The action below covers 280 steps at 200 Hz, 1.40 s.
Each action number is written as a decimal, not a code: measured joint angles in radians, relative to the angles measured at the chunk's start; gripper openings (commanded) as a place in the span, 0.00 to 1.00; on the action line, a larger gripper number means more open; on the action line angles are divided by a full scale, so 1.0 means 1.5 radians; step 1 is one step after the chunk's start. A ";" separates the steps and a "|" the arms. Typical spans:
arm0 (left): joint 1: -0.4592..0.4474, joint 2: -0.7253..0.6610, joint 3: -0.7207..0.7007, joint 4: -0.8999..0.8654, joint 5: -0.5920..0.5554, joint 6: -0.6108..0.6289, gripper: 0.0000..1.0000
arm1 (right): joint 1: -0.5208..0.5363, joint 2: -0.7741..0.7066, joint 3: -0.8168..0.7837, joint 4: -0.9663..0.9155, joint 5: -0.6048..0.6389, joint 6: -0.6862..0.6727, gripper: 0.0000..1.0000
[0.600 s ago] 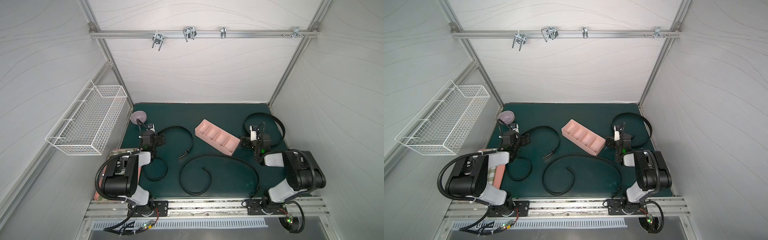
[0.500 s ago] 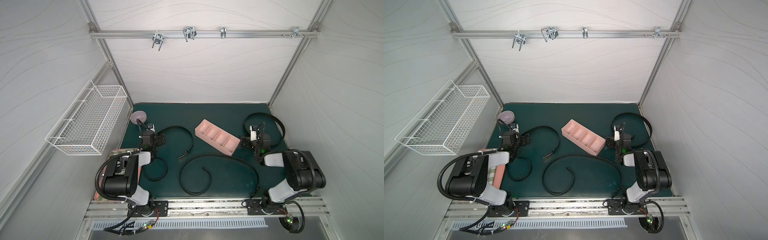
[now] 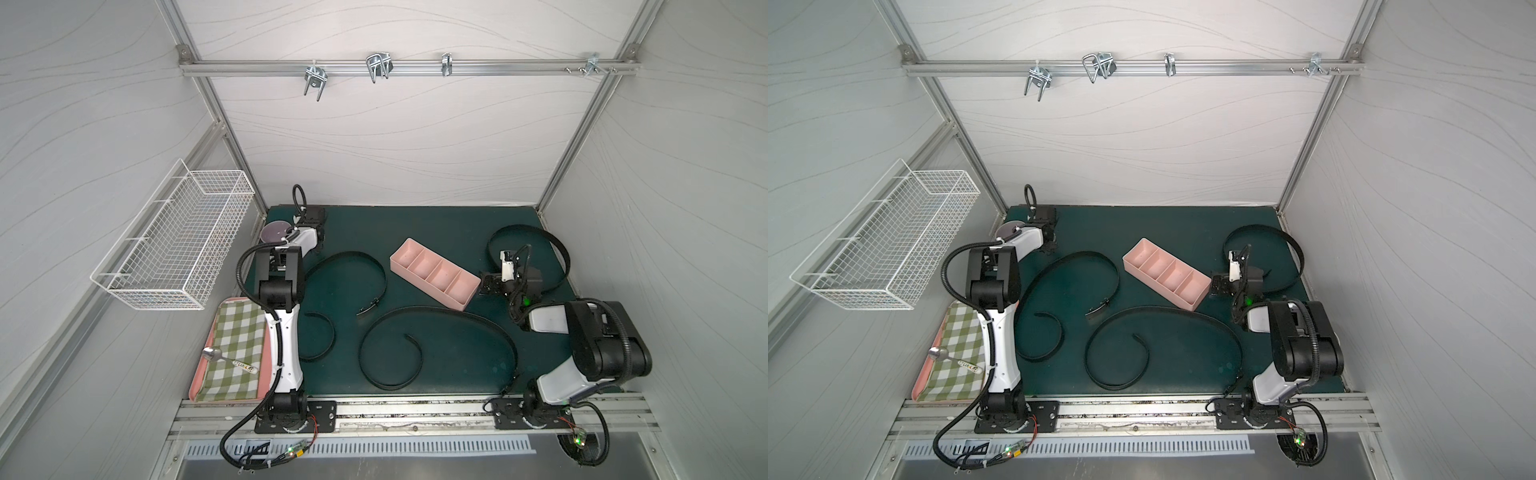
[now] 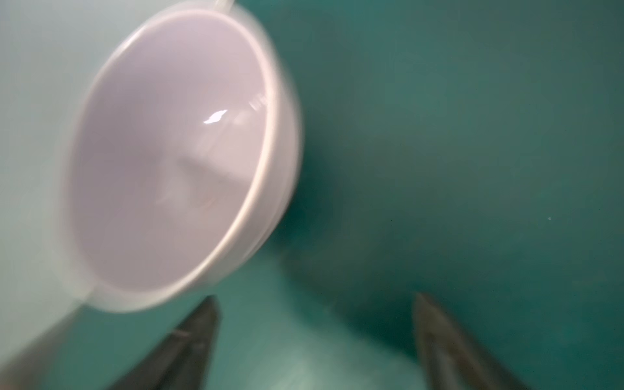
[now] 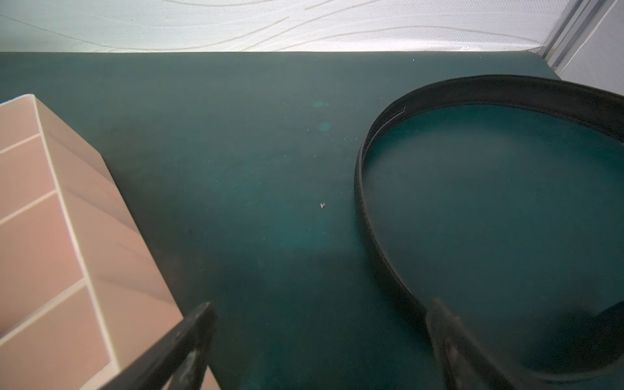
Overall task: Place the belts into the storage roll
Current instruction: Pick up the container from the center of the board.
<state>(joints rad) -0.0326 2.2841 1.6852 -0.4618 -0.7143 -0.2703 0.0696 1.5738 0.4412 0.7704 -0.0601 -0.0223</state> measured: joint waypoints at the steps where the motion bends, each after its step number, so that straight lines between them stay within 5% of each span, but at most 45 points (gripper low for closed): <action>1: -0.002 -0.001 -0.002 -0.002 -0.006 -0.002 0.99 | 0.000 0.000 0.000 0.000 0.000 0.000 0.99; 18: -0.035 -0.045 -0.071 -0.053 -0.111 -0.052 0.99 | 0.000 0.000 0.000 0.000 0.001 0.000 0.99; 42: -0.063 -0.123 -0.178 -0.074 -0.151 -0.040 0.99 | 0.000 0.000 0.000 0.000 0.003 0.001 0.99; 86: -0.105 -0.496 -0.406 0.061 -0.038 0.069 1.00 | 0.057 -0.032 0.001 -0.023 0.098 -0.014 0.99; 118: -0.124 -0.712 -0.411 0.122 0.027 0.076 1.00 | 0.124 -0.151 0.019 -0.098 0.184 -0.021 0.99; 149: -0.123 -0.754 -0.378 0.077 0.070 0.023 1.00 | 0.136 -0.258 0.149 -0.297 0.238 0.061 0.99; 198: -0.124 -0.861 -0.418 0.041 0.229 0.024 1.00 | 0.164 -0.275 0.334 -0.649 0.248 0.223 0.99; 280: -0.124 -0.875 -0.428 -0.050 0.460 0.001 0.99 | 0.047 -0.333 0.357 -1.011 0.011 0.296 0.94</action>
<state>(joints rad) -0.2180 0.9722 1.0431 -0.5373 -0.0242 -0.2695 0.1394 1.0744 0.9771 -0.7467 -0.0441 0.4217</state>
